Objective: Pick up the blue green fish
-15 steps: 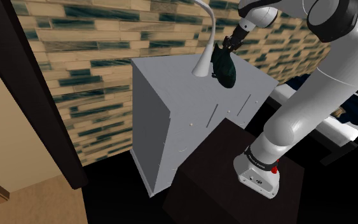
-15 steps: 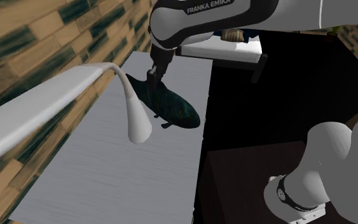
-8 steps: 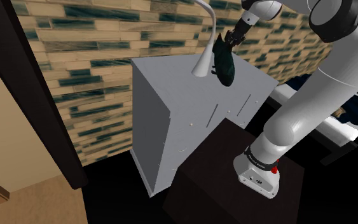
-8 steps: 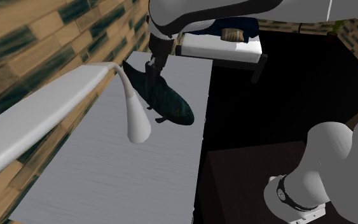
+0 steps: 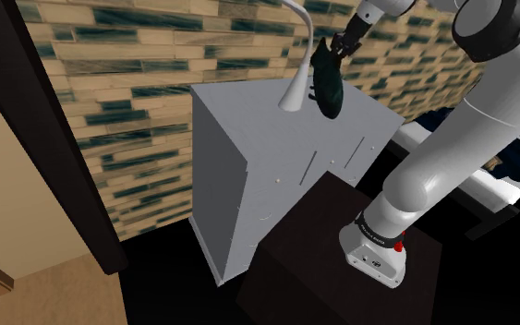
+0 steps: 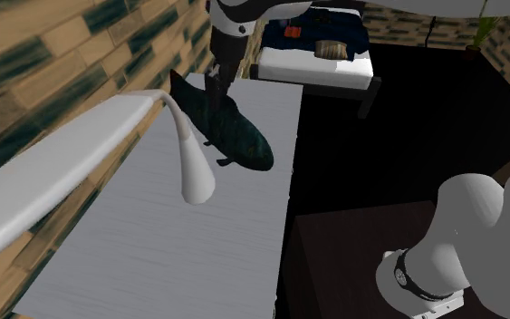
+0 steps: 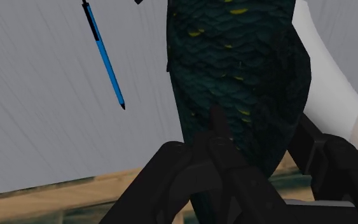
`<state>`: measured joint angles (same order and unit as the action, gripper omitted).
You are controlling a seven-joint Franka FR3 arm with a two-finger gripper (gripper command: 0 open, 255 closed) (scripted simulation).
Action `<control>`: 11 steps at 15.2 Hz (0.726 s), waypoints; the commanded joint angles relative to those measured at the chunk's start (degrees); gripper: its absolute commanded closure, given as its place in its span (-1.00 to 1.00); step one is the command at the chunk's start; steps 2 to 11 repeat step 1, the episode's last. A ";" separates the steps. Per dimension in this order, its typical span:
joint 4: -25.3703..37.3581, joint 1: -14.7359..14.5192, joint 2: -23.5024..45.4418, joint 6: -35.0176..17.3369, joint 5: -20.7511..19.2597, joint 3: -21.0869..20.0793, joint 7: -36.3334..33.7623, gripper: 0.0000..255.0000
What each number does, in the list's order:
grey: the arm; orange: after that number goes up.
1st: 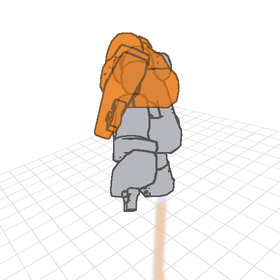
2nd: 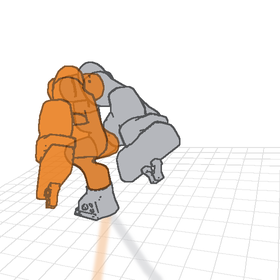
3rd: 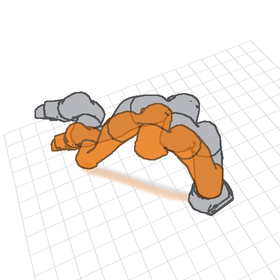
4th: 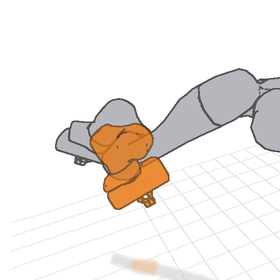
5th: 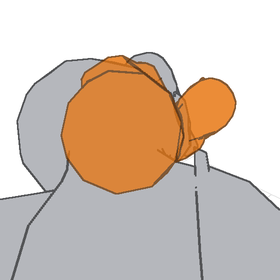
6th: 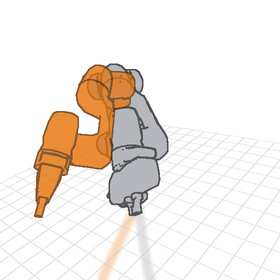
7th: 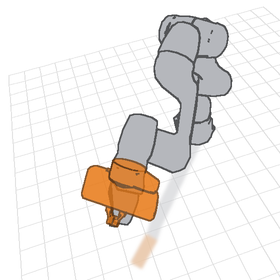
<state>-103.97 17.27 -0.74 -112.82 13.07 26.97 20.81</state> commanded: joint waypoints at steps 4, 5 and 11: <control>0.82 0.02 0.10 0.53 0.09 0.02 -0.04 1.00; 0.82 0.02 0.10 0.53 0.09 0.02 -0.04 1.00; 0.82 0.02 0.10 0.53 0.09 0.02 -0.04 1.00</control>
